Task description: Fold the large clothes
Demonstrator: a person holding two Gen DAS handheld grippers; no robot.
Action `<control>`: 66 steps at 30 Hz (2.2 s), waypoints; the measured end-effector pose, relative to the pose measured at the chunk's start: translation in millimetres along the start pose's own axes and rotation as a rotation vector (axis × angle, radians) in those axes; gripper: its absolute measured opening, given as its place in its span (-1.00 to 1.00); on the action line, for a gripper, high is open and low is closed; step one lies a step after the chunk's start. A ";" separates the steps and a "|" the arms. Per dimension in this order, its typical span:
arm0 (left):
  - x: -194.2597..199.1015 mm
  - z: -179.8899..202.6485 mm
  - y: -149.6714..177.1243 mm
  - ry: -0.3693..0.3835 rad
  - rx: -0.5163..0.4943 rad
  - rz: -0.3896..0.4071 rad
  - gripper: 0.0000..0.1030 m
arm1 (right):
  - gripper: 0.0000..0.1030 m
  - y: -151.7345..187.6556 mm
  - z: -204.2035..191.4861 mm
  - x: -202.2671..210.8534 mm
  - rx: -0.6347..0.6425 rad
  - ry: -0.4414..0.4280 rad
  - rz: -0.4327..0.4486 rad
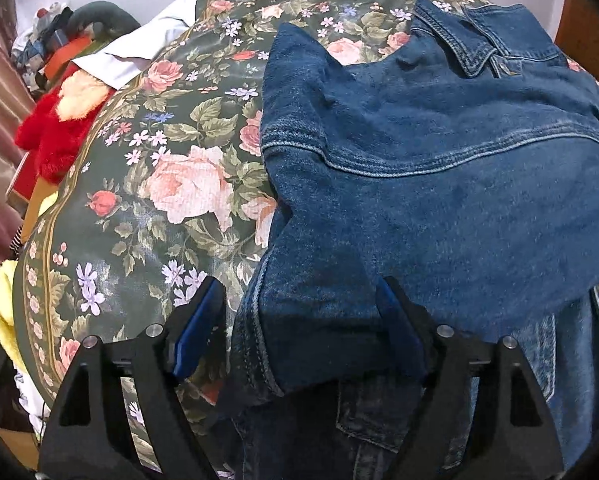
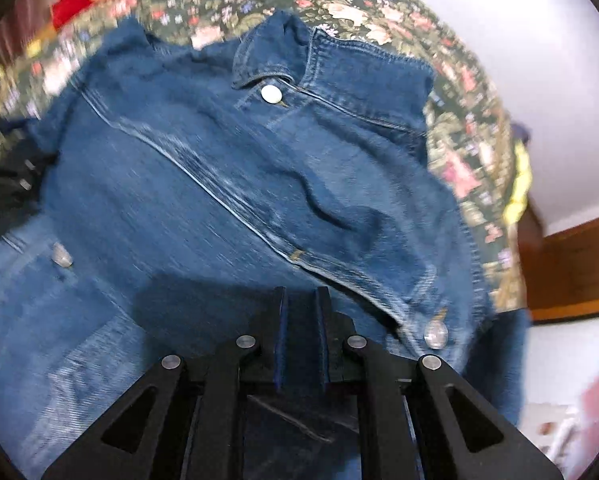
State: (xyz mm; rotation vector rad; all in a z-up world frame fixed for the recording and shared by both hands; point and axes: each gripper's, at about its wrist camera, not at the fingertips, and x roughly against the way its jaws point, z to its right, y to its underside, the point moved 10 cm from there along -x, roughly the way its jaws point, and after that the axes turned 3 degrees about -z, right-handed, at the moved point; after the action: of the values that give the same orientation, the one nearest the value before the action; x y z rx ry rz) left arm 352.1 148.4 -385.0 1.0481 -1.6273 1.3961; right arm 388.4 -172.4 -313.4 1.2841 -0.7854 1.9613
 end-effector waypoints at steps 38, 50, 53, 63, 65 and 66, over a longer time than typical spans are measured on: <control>142.2 167.4 -91.6 0.195 -0.188 0.166 0.58 | 0.75 201.7 195.2 109.8 -0.879 -0.326 0.227; 100.8 264.5 -94.3 0.301 -0.246 0.037 0.58 | 0.75 345.4 210.7 16.0 -1.339 -0.499 0.049; 87.0 271.3 -85.0 0.295 -0.249 0.009 0.59 | 0.75 355.4 213.9 -8.3 -1.416 -0.521 0.023; 88.1 258.2 -86.3 0.304 -0.182 0.011 0.59 | -0.44 315.2 245.8 -32.6 -1.430 -0.399 0.110; 93.8 252.5 -89.2 0.284 -0.181 0.039 0.59 | -0.58 303.5 254.2 -22.2 -1.396 -0.357 0.148; 97.7 249.3 -90.8 0.276 -0.181 0.056 0.59 | -0.64 294.3 260.0 -13.2 -1.368 -0.334 0.179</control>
State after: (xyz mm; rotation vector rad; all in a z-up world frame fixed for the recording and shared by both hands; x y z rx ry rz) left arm 391.1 -116.7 -294.9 0.6785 -1.5543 1.3359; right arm 300.8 -553.6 -275.2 0.6336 -1.9511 0.8205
